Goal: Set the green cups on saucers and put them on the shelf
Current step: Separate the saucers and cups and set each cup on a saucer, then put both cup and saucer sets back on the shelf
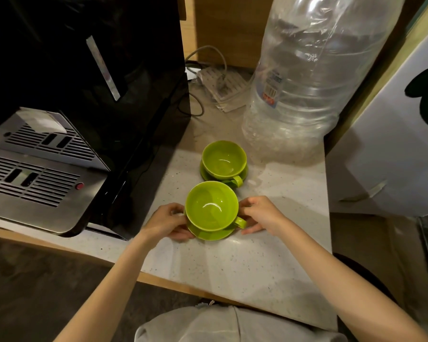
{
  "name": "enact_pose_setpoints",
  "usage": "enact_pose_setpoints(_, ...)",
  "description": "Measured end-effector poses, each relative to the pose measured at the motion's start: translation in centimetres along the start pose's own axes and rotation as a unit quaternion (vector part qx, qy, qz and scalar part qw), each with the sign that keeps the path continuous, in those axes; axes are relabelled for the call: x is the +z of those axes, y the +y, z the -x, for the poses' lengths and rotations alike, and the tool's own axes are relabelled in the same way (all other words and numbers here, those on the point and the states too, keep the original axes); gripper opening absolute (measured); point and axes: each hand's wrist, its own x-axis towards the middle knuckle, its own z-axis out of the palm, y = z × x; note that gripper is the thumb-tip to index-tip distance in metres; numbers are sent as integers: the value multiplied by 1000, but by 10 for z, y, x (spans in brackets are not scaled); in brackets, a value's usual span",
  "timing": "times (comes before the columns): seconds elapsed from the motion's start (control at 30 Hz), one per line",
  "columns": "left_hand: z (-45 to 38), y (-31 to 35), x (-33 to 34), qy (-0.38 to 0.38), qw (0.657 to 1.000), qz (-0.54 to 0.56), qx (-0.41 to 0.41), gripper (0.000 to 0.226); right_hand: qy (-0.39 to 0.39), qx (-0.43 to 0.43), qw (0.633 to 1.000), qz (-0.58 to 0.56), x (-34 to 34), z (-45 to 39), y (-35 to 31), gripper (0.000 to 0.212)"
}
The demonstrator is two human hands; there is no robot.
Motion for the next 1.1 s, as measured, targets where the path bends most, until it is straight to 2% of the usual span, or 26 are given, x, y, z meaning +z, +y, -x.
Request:
enact_pose_setpoints(0.17,4,-5,5,13,1000,5,23,19,13,1,1000,7,2,3,6,19)
enact_pose_setpoints(0.4,8,-8,11,-17,999,22,36,23,40,-7,999,-19,-4,19,10,21)
enact_pose_setpoints(0.57,18,9,15,-45,992,42,106,22,68,-50,994,-70,-17,44,5,15)
enact_pose_setpoints(0.63,24,22,19,-52,986,76,136,18,80,-71,988,-112,-25,58,-1,11)
enact_pose_setpoints(0.8,45,65,32,-85,963,160,198,18,102,-151,964,-192,-47,100,-26,18)
enact_pose_setpoints(1.1,81,182,44,-126,925,194,302,12,145,-280,924,-215,-94,179,-99,22)
